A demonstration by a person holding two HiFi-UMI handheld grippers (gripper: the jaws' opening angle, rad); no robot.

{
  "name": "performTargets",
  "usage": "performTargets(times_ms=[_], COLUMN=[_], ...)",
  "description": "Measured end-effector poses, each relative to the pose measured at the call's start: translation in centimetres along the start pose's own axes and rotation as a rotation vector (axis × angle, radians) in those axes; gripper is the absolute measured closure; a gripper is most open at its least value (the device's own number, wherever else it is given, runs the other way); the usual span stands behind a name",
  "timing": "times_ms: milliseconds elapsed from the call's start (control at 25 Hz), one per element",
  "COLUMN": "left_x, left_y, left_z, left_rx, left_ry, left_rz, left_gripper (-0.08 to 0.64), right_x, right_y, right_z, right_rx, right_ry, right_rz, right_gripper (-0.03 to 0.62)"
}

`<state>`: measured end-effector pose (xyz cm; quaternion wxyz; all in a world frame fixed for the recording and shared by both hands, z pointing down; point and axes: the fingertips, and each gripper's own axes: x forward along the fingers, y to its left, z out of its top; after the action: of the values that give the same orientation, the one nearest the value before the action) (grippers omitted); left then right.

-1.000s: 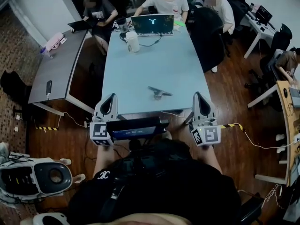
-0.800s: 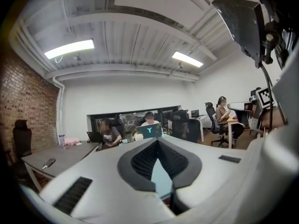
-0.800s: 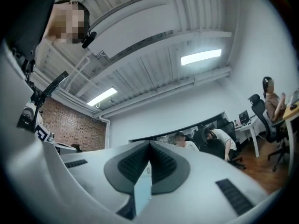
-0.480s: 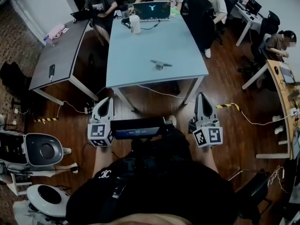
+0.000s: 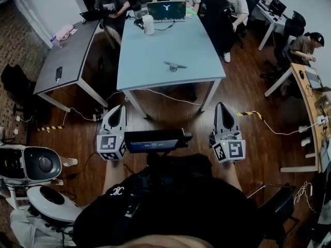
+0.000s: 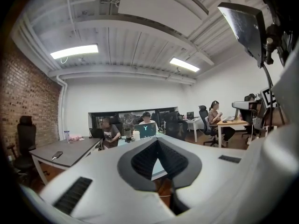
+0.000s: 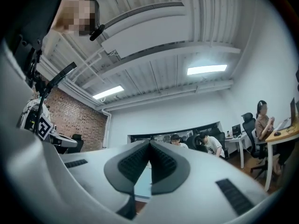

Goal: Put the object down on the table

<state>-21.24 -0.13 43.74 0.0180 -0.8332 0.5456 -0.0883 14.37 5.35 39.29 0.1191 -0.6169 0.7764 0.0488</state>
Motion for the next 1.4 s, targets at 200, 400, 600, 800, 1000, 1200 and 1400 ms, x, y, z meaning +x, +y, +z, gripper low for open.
performTargets(times_ms=[200,400,600,800,1000,1200,1400], left_x=[0.2,0.4,-0.2,-0.3,0.1,0.7,1.1], left_y=[-2.3,-4.6,-6.2,-6.6,-7.0,-7.3,-6.8], left_z=[0.9,1.2,2.2,3.6,4.0,3.5,3.1], left_rx=[-0.01,-0.013,0.018,0.034,0.035,0.044,0.035], left_ry=[-0.009,-0.002,-0.009,-0.029,-0.033,-0.016,-0.002], left_rz=[0.022,0.04,0.056,0.074,0.064,0.063,0.072], left_gripper=[0.555,0.555,0.555,0.555,0.555,0.555,0.555], right_x=[-0.3,-0.8,-0.9,-0.9,-0.9,-1.0,-0.6], right_y=[-2.2,-4.0,-4.6,-4.2,-4.0,-4.2,-4.3], right_z=[0.7,1.5,1.4,1.7,1.5,1.0,0.4], right_rx=[0.021,-0.013,-0.04,-0.05,-0.056,-0.064,-0.065], right_ry=[0.011,0.019,0.041,0.032,0.034,0.049,0.065], right_rz=[0.028,0.065,0.093,0.133,0.151,0.153,0.151], right_gripper=[0.614,0.615,0.617,0.617,0.617,0.617,0.617])
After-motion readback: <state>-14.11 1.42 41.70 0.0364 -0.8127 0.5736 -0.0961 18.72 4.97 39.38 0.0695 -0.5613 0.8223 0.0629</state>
